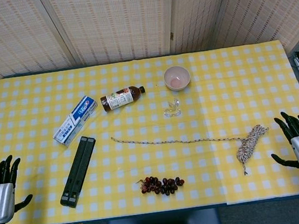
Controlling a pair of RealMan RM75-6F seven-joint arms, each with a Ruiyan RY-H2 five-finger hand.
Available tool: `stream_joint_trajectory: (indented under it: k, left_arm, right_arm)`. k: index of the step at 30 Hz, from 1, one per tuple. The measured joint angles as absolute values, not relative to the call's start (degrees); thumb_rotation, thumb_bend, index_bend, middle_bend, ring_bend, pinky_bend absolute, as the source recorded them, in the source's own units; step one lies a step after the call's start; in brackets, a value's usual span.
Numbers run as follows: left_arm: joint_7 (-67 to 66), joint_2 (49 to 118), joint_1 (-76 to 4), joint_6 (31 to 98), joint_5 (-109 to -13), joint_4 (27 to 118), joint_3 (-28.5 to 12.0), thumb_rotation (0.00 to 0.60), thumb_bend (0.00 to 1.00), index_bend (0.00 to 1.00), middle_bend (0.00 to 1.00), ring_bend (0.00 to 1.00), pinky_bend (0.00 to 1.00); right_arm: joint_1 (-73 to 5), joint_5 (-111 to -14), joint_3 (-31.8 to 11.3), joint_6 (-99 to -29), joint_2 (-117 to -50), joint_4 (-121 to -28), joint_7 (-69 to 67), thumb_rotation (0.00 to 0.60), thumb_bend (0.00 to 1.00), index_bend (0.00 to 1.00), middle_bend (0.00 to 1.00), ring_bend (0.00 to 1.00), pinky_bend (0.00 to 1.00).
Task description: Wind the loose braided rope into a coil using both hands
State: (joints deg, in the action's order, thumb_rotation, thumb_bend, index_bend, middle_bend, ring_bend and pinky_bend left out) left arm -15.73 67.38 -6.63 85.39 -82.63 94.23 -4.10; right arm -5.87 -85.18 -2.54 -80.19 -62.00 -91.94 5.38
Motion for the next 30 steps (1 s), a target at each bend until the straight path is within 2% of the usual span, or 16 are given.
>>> stream_joint_trajectory:
  k: [7, 20, 30]
  left_arm:
    - [-15.38, 67.27, -6.46, 85.62, -82.9, 94.29, -3.91, 0.6, 0.15, 0.0, 0.0, 0.0, 0.0]
    - [-15.24, 67.06, -6.16, 85.01, -82.24, 94.77, -3.44, 0.6, 0.15, 0.0, 0.0, 0.0, 0.0]
    - [-14.74, 67.33, -6.57, 83.86, -82.06, 94.73, -3.28, 0.6, 0.15, 0.0, 0.0, 0.0, 0.0]
  right_arm:
    - [-9.07, -85.84, -2.46, -75.04, -62.17, -90.0, 5.62, 0.48, 0.27, 0.01, 0.11, 0.18, 0.0]
    - [-17.23, -84.46, -1.73, -60.42, -66.31, -77.27, 6.06, 0.483, 0.27, 0.07, 0.14, 0.19, 0.0]
    - [-21.4, -86.94, -0.65, -57.31, -72.87, -66.51, 4.0, 0.485, 0.27, 0.14, 0.17, 0.2, 0.0]
